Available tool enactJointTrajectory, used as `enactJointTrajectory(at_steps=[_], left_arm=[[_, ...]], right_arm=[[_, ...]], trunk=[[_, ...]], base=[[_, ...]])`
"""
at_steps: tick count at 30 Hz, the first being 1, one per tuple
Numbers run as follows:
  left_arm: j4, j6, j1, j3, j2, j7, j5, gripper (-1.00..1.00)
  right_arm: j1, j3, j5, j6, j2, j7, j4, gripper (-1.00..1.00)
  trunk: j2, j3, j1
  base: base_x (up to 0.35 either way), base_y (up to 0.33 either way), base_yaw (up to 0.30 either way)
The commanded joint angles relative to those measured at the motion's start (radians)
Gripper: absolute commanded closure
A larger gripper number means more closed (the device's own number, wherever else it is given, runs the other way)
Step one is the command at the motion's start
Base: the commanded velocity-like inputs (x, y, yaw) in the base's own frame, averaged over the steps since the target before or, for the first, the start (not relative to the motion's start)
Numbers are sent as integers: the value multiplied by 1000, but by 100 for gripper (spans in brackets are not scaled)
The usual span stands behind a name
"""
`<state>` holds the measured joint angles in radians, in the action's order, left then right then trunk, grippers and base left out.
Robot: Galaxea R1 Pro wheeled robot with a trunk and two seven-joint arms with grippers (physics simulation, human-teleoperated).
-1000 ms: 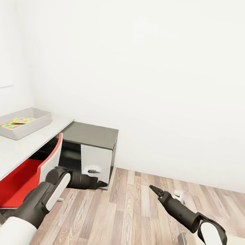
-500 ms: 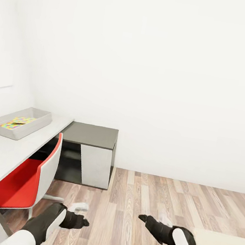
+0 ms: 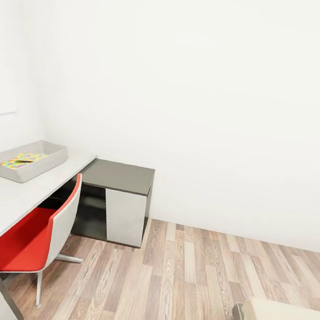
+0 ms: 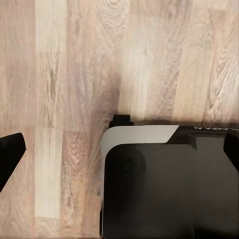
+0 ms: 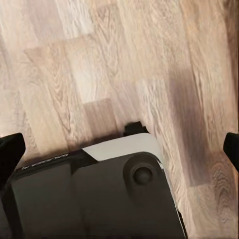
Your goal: Put all the toys in the child's room - the three board games (two on the bed and one on the table), the two jigsaw puzzles on the table, and the tennis ball on the table - inside the toy box on the table in the child's room.
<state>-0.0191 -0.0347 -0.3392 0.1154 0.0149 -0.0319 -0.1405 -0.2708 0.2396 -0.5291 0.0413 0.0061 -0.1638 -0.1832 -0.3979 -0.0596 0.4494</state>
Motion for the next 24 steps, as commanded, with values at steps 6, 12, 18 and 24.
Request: enactJointTrajectory(at_steps=[6, 12, 18, 24], left_arm=[[3, 63, 86, 9, 13, -13, -10, -100], [4, 75, 110, 8, 13, -14, -11, -100], [5, 77, 134, 7, 13, -15, -11, -100], [6, 77, 140, 7, 13, -16, -11, -100]], right_arm=[[-2, 57, 43, -127, 43, -8, 142, -100], [7, 61, 46, -154, 37, -8, 160, -100], [23, 63, 48, -156, 44, -8, 166, -100], [69, 62, 46, -170, 36, -9, 166, -100]], trunk=[[-2, -2, 1], [-2, -2, 1], [-2, -2, 1], [-2, -2, 1]], base=[[0, 0, 0], [0, 0, 0], [0, 0, 0], [0, 0, 0]])
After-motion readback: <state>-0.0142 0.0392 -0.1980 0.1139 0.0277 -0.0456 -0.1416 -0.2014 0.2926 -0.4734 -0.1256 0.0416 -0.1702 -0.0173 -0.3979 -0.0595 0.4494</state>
